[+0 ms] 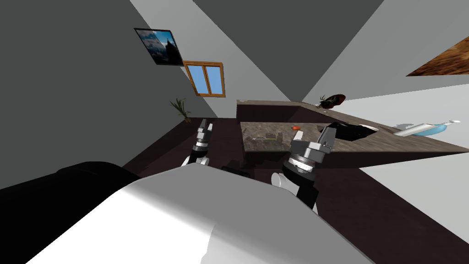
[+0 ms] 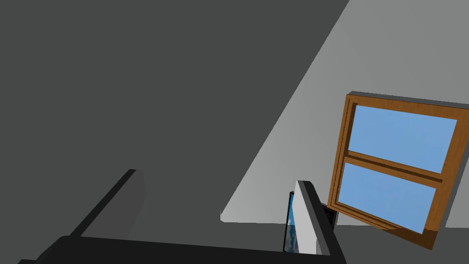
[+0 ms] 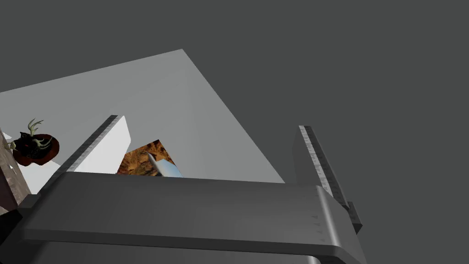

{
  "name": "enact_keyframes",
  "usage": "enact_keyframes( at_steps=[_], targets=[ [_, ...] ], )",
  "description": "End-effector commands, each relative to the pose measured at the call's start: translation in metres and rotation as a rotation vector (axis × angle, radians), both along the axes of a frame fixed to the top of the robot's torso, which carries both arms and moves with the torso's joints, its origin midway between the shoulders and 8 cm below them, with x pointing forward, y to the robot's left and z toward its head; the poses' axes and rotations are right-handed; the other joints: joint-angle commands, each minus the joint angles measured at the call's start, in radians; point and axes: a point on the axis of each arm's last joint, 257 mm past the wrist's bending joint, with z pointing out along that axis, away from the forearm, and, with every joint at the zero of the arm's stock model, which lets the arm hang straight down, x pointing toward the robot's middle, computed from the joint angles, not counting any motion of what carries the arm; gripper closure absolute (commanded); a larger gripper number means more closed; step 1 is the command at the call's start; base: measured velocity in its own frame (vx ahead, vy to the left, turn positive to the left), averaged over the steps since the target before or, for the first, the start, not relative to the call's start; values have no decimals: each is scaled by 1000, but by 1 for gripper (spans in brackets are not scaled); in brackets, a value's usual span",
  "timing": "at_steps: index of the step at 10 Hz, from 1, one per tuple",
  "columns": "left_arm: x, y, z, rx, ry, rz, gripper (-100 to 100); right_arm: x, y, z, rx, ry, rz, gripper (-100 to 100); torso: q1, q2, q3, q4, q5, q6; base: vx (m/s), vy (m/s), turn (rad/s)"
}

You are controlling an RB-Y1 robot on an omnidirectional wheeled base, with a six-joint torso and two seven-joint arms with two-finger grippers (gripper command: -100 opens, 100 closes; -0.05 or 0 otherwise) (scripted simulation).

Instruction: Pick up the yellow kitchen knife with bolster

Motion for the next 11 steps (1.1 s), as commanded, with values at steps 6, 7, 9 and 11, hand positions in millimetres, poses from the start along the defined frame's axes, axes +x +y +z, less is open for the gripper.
enact_keyframes(
  at_steps=[6, 7, 9, 11],
  targets=[
    [0, 0, 0, 0, 0, 0, 0, 16, 37, -6, -253, 13, 47, -100, 6, 0, 0, 0, 1, 0, -1, 62, 39],
    [0, 0, 0, 0, 0, 0, 0, 20, 46, -9, -314, 11, 53, -100, 5, 0, 0, 0, 1, 0, -12, 63, 30],
    [0, 0, 0, 0, 0, 0, 0, 25, 57, -13, -384, 7, 62, -100, 6, 1, 0, 0, 1, 0, -17, 82, 48],
    [0, 0, 0, 0, 0, 0, 0, 35, 77, -22, -517, -11, 71, -100, 6, 1, 0, 0, 1, 0, -20, 101, 47]
  ],
)
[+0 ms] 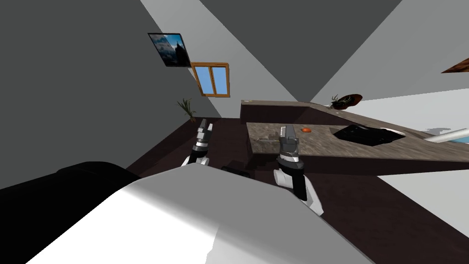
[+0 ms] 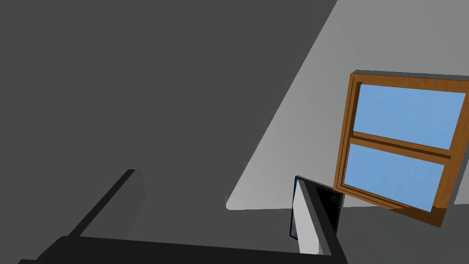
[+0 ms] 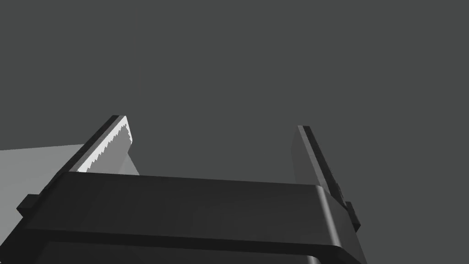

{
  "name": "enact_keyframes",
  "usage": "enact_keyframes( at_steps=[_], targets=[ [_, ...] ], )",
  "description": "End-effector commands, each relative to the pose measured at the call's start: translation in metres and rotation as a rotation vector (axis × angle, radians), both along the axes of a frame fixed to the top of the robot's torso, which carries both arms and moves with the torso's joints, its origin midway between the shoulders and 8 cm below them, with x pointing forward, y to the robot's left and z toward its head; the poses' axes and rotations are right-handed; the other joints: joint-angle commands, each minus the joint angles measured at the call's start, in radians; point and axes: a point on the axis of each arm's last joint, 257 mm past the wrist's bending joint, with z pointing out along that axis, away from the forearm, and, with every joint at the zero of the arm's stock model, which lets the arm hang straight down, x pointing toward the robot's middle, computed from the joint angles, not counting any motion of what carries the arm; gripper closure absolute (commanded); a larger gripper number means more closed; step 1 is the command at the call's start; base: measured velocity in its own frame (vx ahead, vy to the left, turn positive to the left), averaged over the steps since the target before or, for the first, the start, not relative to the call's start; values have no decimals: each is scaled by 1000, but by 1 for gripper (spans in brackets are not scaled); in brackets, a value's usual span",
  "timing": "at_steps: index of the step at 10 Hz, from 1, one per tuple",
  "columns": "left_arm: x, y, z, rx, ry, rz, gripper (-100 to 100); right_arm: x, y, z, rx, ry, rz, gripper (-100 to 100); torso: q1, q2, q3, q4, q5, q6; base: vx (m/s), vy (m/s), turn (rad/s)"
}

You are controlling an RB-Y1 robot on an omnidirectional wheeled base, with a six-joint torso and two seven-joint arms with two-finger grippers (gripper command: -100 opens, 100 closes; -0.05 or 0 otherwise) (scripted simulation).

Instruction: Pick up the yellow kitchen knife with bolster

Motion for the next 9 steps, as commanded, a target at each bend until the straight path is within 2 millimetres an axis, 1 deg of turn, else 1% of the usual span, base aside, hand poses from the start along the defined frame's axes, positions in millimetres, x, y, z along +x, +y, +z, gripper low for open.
enact_keyframes(
  at_steps=[1, 3, 4, 6, 7, 8, 9],
  targets=[
    [0, 0, 0, 0, 0, 0, 0, 1, 7, -4, -54, -6, 7, -100, 0, 0, 0, 0, 0, 0, -31, 88, 17],
    [0, 0, 0, 0, 0, 0, 0, 11, 29, -16, -200, -37, 24, -100, -1, 0, 0, 0, 0, 0, -23, 106, 33],
    [0, 0, 0, 0, 0, 0, 0, 11, 29, -17, -213, -35, 28, -100, 0, 0, 0, 0, 0, 0, -18, 90, 18],
    [0, 0, 0, 0, 0, 0, 0, 19, 53, -30, -367, -79, 52, -100, -2, -1, 0, 0, 0, 0, -10, 89, 42],
    [0, 0, 0, 0, 0, 0, 0, 20, 51, -35, -382, -70, 54, -100, 0, -1, -1, 0, 0, 0, 5, 87, 13],
    [0, 0, 0, 0, 0, 0, 0, 25, 62, -47, -464, -87, 68, -100, -1, -1, -1, 0, 0, 1, 10, 82, 26],
    [0, 0, 0, 0, 0, 0, 0, 25, 62, -47, -470, -87, 69, -100, -2, -2, -1, 0, 0, 0, 2, 58, 11]
  ],
)
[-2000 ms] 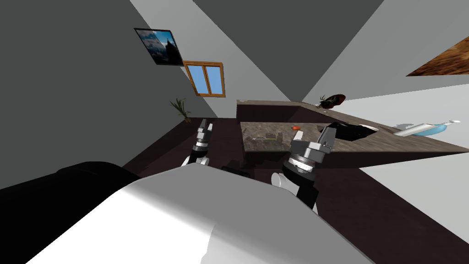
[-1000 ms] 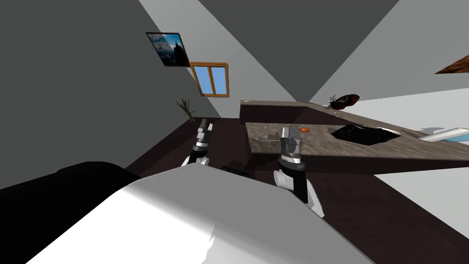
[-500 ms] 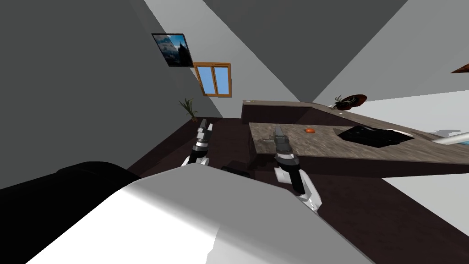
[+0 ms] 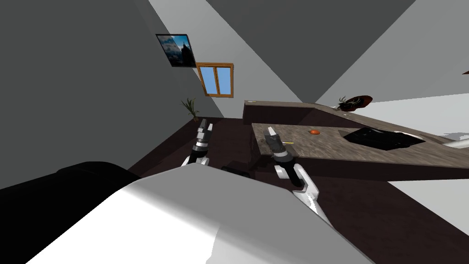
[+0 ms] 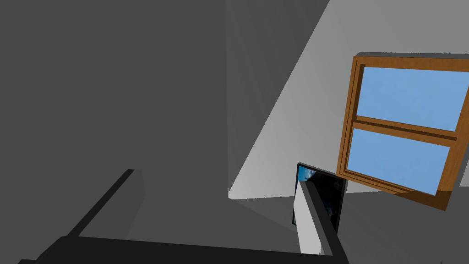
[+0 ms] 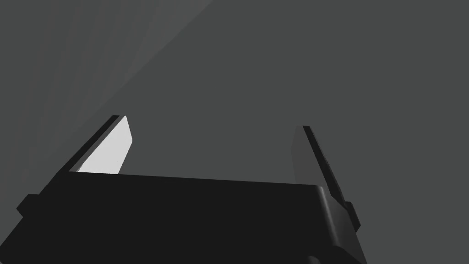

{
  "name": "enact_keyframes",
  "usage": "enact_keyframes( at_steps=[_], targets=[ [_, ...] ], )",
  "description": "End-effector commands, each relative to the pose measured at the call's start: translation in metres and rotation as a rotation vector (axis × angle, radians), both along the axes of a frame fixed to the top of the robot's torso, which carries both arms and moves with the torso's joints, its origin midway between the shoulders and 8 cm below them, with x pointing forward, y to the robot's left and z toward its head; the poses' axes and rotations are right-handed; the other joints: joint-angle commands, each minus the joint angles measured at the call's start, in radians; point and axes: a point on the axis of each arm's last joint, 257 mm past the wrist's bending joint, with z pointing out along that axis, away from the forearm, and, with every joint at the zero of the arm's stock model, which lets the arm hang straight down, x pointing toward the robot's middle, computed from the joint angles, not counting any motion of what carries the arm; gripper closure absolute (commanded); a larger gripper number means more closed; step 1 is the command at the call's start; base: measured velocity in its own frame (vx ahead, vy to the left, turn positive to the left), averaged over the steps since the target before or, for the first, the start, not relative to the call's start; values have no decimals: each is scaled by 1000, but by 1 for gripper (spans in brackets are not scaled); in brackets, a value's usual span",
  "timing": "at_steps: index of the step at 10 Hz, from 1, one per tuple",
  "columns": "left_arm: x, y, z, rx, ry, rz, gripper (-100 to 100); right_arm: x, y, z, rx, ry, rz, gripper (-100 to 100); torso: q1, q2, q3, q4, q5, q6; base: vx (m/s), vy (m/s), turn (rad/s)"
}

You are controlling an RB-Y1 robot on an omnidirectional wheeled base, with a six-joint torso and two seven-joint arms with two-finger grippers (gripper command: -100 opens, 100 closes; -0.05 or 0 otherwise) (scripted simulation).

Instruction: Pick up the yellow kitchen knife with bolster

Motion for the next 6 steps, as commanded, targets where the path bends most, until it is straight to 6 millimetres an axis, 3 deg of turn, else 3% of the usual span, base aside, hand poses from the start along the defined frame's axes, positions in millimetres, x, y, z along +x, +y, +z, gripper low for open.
enact_keyframes(
  at_steps=[1, 2, 4, 5, 6],
  targets=[
    [0, 0, 0, 0, 0, 0, 0, 6, 12, -15, -105, -18, 18, -100, 0, 0, 0, 0, 0, 0, 3, 61, 33],
    [0, 0, 0, 0, 0, 0, 0, 6, 11, -16, -106, -17, 18, -100, 0, 0, 0, 0, 0, 0, 15, 54, 15],
    [0, 0, 0, 0, 0, 0, 0, 11, 30, -46, -269, -50, 58, -100, -1, -2, -1, 0, 0, 0, 32, 68, 38],
    [0, 0, 0, 0, 0, 0, 0, 12, 28, -51, -294, -45, 56, -100, 1, -2, -1, -1, 0, 0, 33, 71, 16],
    [0, 0, 0, 0, 0, 0, 0, 13, 36, -69, -385, -63, 80, -100, 1, -2, -1, 0, 0, 0, 48, 63, 23]
  ],
)
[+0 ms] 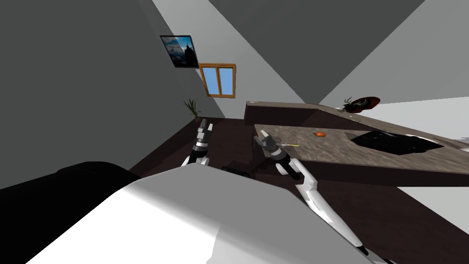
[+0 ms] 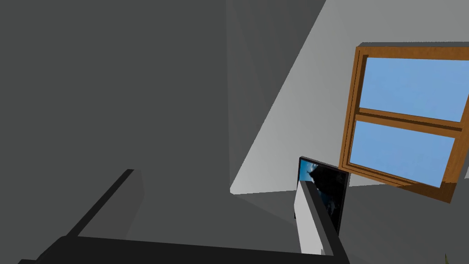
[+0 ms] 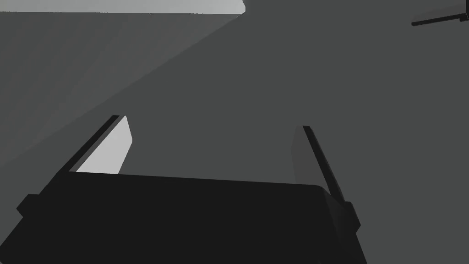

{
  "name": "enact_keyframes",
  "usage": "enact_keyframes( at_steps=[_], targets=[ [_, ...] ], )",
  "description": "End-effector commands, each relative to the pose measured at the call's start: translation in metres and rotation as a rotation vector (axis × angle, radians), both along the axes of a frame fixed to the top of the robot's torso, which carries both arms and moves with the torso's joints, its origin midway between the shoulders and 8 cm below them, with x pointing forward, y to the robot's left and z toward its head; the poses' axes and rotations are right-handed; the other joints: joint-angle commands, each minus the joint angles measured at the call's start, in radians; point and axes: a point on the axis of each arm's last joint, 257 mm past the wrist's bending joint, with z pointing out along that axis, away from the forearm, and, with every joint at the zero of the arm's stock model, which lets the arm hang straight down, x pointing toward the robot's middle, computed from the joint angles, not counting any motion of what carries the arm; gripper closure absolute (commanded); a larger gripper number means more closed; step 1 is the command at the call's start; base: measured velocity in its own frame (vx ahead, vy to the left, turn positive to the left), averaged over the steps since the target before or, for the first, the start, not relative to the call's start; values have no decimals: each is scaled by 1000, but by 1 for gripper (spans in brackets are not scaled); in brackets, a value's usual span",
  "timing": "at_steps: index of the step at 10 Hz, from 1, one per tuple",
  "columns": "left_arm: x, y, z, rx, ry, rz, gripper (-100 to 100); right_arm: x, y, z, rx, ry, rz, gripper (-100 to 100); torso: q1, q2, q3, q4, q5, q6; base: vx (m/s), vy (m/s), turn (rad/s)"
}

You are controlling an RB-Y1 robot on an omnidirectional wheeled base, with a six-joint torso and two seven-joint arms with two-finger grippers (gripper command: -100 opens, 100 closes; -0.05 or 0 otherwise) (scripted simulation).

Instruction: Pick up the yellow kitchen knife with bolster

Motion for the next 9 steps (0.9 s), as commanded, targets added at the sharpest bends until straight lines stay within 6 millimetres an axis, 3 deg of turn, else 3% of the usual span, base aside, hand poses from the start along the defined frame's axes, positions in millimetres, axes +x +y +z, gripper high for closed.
enact_keyframes(
  at_steps=[1, 7, 8, 9],
  targets=[
    [0, 0, 0, 0, 0, 0, 0, 0, 11, -22, -120, -30, 41, -100, 0, 0, 0, 0, 0, 0, 62, 82, 47],
    [0, 0, 0, 0, 0, 0, 0, 3, 0, -99, -456, -59, 111, -100, -2, 1, 0, 0, 0, 0, 53, 43, 23],
    [0, 0, 0, 0, 0, 0, 0, 5, -4, -103, -461, -48, 103, -100, -2, 0, 0, 0, 0, 0, 52, 31, 13],
    [0, 0, 0, 0, 0, 0, 0, 5, -14, -124, -563, -59, 130, -100, -2, 0, 0, 0, -1, 0, 55, 37, 22]
  ],
)
